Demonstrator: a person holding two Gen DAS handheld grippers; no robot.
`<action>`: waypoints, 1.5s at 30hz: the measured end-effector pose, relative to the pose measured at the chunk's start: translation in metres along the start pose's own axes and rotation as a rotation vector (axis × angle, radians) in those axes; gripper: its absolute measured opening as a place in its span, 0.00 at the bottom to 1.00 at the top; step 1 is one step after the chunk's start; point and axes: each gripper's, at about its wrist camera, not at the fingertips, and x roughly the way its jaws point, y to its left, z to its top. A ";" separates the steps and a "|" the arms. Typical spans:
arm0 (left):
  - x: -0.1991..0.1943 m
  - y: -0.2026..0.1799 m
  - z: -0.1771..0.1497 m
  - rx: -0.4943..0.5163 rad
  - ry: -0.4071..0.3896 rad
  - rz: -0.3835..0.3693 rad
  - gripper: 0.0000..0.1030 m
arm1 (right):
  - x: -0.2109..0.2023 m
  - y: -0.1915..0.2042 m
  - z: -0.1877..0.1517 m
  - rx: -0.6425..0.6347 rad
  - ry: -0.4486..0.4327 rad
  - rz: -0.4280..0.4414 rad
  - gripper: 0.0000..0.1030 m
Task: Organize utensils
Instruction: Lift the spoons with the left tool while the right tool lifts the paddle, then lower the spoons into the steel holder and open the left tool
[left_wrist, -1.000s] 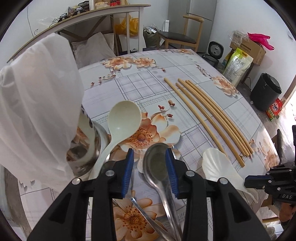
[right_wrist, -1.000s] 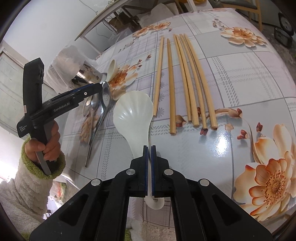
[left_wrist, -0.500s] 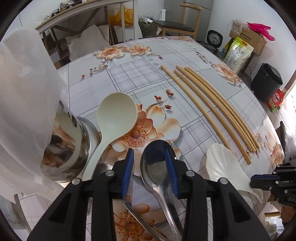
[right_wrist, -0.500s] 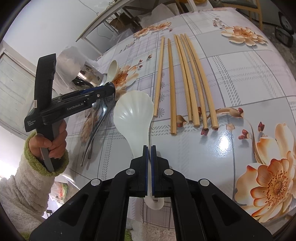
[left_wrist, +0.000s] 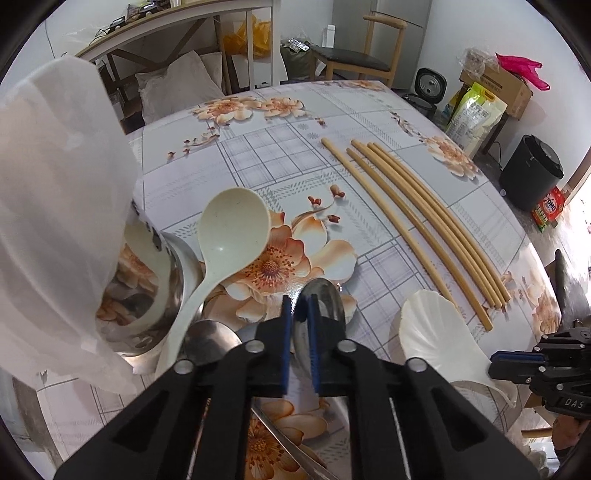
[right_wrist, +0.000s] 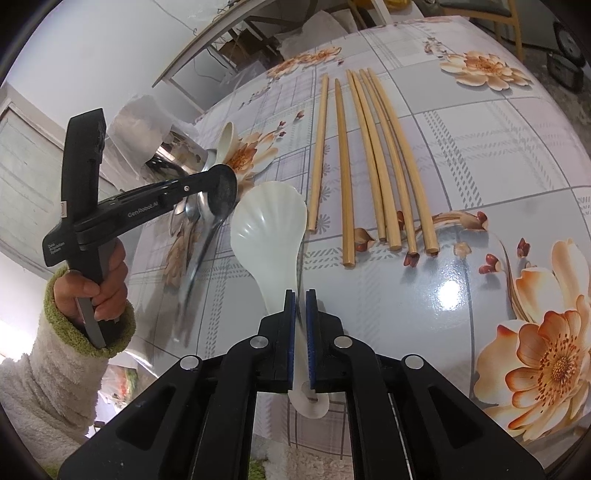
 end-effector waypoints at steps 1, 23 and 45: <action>-0.002 0.000 -0.001 -0.005 -0.005 0.000 0.05 | 0.000 0.001 0.000 -0.003 0.002 0.001 0.16; -0.048 0.019 -0.030 -0.120 -0.099 -0.069 0.01 | 0.044 0.044 0.084 -0.464 0.042 -0.048 0.35; -0.114 0.030 -0.050 -0.185 -0.243 -0.061 0.01 | -0.005 0.088 0.065 -0.594 -0.109 -0.164 0.00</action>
